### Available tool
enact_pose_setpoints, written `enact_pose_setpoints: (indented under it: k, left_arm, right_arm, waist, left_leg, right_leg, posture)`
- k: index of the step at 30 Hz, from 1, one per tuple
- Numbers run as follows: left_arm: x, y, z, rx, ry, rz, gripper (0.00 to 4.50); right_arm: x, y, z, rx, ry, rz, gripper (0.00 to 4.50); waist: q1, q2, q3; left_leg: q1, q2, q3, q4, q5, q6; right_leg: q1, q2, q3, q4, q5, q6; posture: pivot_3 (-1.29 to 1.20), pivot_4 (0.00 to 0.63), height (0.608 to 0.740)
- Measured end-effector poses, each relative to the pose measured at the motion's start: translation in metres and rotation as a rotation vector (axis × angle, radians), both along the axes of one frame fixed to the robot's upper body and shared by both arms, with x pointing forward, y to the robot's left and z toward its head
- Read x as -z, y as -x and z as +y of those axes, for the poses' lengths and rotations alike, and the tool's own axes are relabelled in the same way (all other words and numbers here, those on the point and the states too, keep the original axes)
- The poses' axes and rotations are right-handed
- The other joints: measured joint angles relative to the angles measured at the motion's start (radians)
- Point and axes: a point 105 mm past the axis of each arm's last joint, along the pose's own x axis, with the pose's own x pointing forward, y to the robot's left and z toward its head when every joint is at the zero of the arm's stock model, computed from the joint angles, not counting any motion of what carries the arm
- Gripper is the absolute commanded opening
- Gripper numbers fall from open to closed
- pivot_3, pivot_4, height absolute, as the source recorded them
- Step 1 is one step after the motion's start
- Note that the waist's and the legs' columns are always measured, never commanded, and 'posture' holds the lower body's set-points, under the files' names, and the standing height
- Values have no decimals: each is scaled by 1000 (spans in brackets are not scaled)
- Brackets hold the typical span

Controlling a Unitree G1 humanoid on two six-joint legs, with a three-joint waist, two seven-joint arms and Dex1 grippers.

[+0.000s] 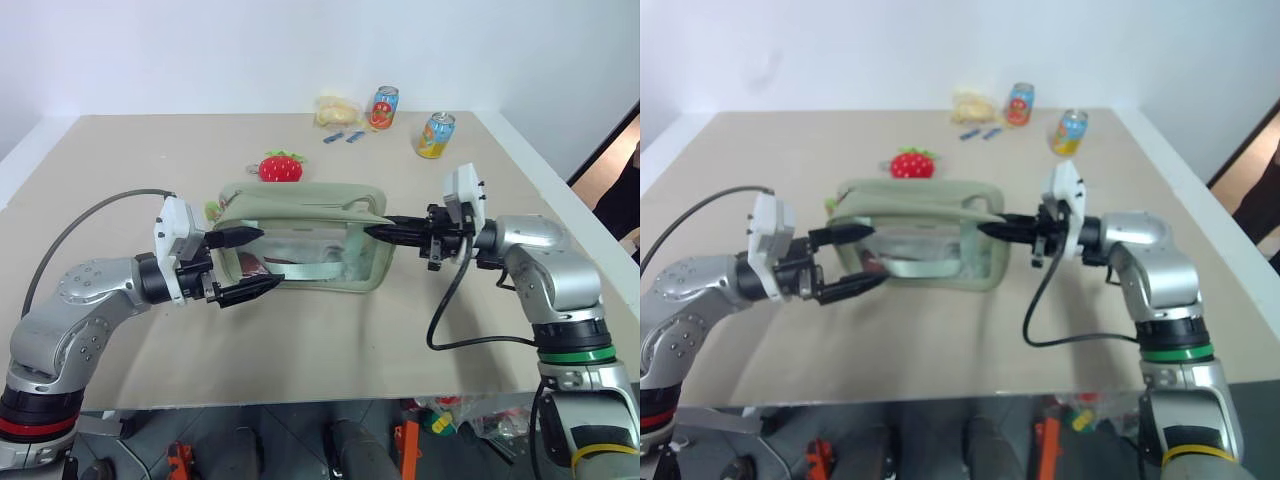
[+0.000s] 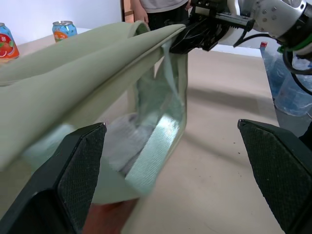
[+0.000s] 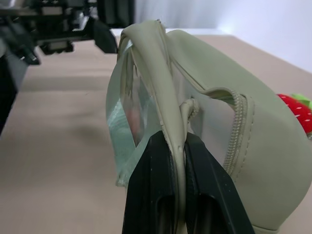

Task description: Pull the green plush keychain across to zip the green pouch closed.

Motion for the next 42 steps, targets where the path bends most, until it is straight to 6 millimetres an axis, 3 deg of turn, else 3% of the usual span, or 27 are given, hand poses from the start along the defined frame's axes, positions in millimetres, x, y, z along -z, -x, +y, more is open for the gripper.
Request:
enact_pose_setpoints:
  k: [9, 11, 15, 22, 30, 33, 39, 42]
  left_arm:
    - [-4, 0, 8, -37, 51, 44, 4500]
    - [-15, -1, 23, -93, 94, 63, 4500]
    - [-30, -12, 73, -292, 110, 72, 4500]
    - [-1, -46, 112, -542, 147, 56, 4500]
    - [19, -72, 102, -494, 193, 126, 4500]
    - [29, -77, 94, -425, 248, 239, 4500]
    - [54, -80, 97, -408, 244, 358, 4500]
    - [54, -88, 101, -434, 253, 364, 4500]
  right_arm:
    - [4, -13, -12, 19, 29, -46, 44]
    - [4, -12, -12, 12, 34, -49, 44]
    - [5, -9, -11, 7, 43, -59, 44]
    - [-1, -2, -4, 6, 50, -90, 44]
    - [-3, 0, 1, 5, 44, -101, 44]
    - [-3, 0, 2, 4, 46, -103, 44]
    - [-2, 1, 2, 6, 47, -100, 44]
    - [-3, 2, 2, 5, 51, -105, 44]
  waist:
    - [1, 0, 0]
    - [0, 0, 0]
    - [1, 0, 0]
    - [2, 0, 0]
    - [-1, 0, 0]
    - [-3, 0, 0]
    - [-5, 0, 0]
    - [-4, 0, 0]
  left_leg:
    - [-1, 0, 0, 0, 0, 0]
    - [-1, 0, 0, 0, 0, 0]
    - [0, 1, 0, 0, 0, 0]
    - [1, 1, 0, 0, 0, 0]
    - [1, 2, 1, 0, 0, 0]
    - [1, 2, 1, -1, 0, 0]
    - [1, 2, 1, -1, 0, 0]
    - [1, 2, 0, 0, 0, 0]
  right_leg:
    - [0, 0, 0, 0, 0, 0]
    - [0, 0, 0, 0, 0, 0]
    - [0, 1, 0, 1, 0, 0]
    - [0, 1, 0, 1, 1, -1]
    - [0, 2, 0, 1, 1, -2]
    - [0, 2, 0, 1, 3, 1]
    - [0, 2, 0, 1, 3, 1]
    - [0, 2, 0, 1, 3, 1]
  posture:
    - [0, 150, 740]
    - [0, 150, 740]
    - [0, 150, 740]
    - [0, 150, 740]
    - [0, 150, 740]
    - [0, 150, 740]
    - [0, 150, 740]
    - [0, 150, 740]
